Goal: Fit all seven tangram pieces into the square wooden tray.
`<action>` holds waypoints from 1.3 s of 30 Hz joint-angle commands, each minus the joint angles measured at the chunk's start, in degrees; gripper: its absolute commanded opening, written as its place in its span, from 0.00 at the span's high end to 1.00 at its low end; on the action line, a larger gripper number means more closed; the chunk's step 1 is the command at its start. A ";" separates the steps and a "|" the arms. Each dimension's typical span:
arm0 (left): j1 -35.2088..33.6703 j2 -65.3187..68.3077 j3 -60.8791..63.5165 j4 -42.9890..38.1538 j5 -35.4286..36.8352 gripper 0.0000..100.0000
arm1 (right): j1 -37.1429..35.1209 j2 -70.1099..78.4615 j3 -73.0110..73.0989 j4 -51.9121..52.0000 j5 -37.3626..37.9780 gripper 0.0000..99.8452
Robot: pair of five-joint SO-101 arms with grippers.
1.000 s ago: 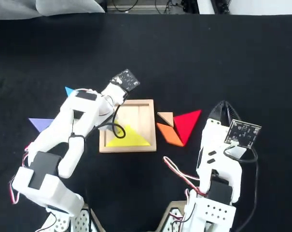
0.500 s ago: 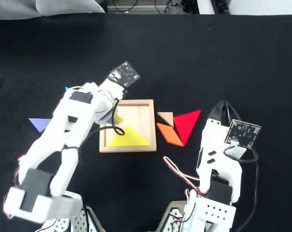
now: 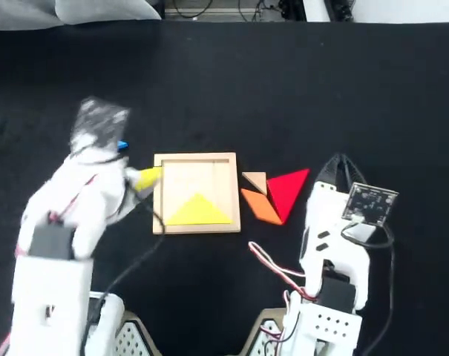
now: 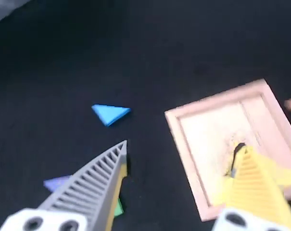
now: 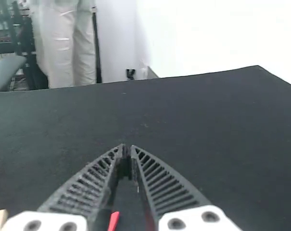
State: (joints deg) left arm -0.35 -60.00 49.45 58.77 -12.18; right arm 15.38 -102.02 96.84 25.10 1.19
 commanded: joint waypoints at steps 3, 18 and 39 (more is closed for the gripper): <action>-6.99 -28.84 21.14 -2.64 11.87 0.66 | -3.60 0.48 0.04 0.62 3.96 0.98; -9.54 -44.31 47.43 -11.43 10.46 0.66 | -10.55 0.48 -0.40 7.91 16.62 0.89; -6.37 -43.96 47.96 -11.34 10.37 0.66 | -14.33 52.18 -48.22 35.52 16.62 0.89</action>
State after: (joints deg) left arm -7.21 -103.69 96.22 48.57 -1.54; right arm 3.25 -70.02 63.60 56.57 17.36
